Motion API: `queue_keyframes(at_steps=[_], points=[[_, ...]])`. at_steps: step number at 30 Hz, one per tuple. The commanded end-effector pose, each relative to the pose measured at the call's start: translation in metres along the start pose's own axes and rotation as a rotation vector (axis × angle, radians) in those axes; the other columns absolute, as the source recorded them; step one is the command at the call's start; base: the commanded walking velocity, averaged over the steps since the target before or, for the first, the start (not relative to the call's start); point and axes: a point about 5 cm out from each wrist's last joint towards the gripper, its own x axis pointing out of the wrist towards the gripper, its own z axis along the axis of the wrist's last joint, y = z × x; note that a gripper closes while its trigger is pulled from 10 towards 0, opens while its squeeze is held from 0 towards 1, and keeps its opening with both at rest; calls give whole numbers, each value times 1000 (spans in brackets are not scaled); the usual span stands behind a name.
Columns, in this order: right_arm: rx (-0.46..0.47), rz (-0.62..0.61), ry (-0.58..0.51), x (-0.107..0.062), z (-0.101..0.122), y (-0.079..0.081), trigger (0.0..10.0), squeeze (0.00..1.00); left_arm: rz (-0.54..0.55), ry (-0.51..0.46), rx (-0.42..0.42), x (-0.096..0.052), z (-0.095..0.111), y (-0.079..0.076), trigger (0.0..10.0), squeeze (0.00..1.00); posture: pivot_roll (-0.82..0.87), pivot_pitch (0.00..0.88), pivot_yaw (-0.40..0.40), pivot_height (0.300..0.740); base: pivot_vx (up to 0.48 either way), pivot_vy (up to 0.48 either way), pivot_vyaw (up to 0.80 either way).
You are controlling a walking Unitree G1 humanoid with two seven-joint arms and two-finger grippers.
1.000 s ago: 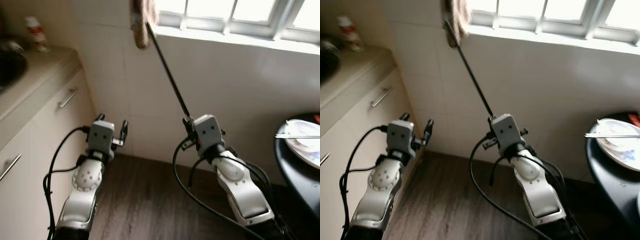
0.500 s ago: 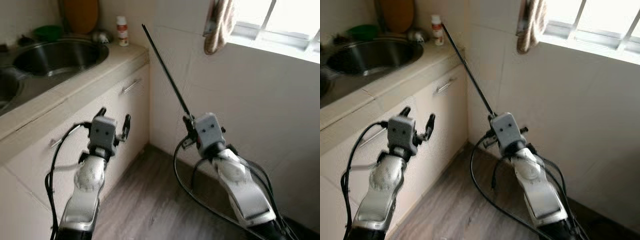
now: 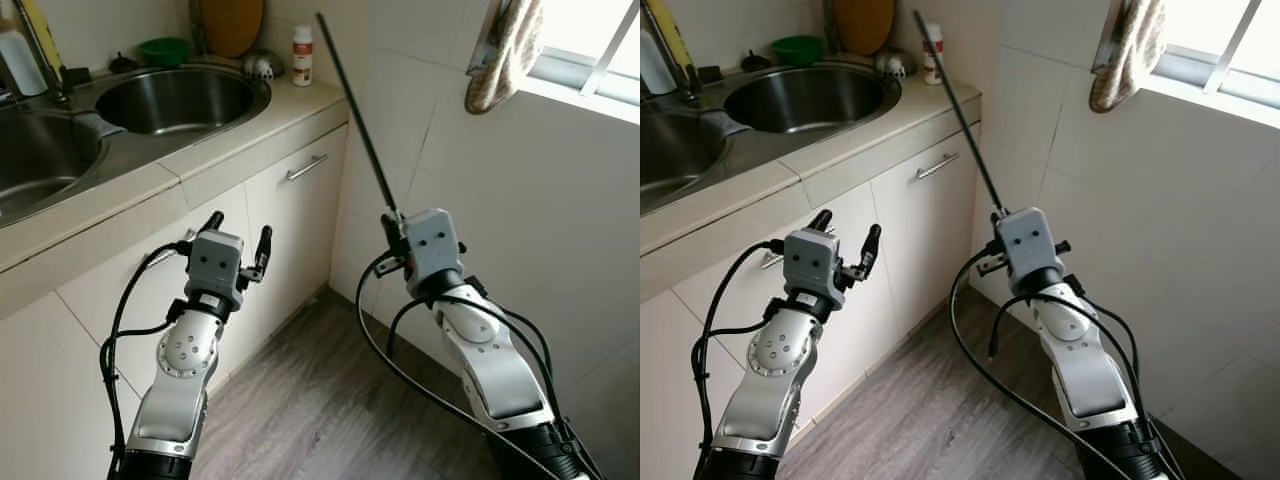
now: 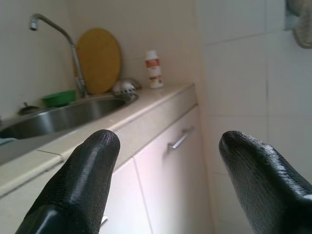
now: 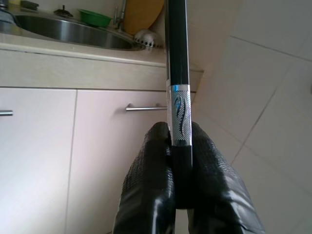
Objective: Kitchen organization
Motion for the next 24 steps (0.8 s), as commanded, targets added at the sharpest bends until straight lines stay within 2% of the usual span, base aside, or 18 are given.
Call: queue_keyframes(at_steps=[1,5,10,18,21,24], points=[[10,-11,-2,4,3,-3,10000,0,17,-57,11,4,12,4,10000,0,-32,0,-87,740,371,0,0],[3,-17,-20,10,9,-5,10000,0,47,-93,16,7,19,8,10000,0,-32,0,-85,740,431,0,0],[-17,-8,-34,14,12,-2,10000,0,38,-105,14,9,22,7,10000,0,-32,0,-85,740,431,0,0],[8,-19,-38,17,15,-4,10000,0,46,-125,19,11,26,8,10000,0,-23,0,-88,740,386,0,782],[-35,-12,-37,18,16,-5,10000,0,47,-134,21,11,28,8,10000,0,-24,0,-88,740,325,0,675],[-37,-14,-41,20,17,-6,10000,0,47,-142,23,11,30,8,10000,0,-23,0,-88,740,306,0,800]])
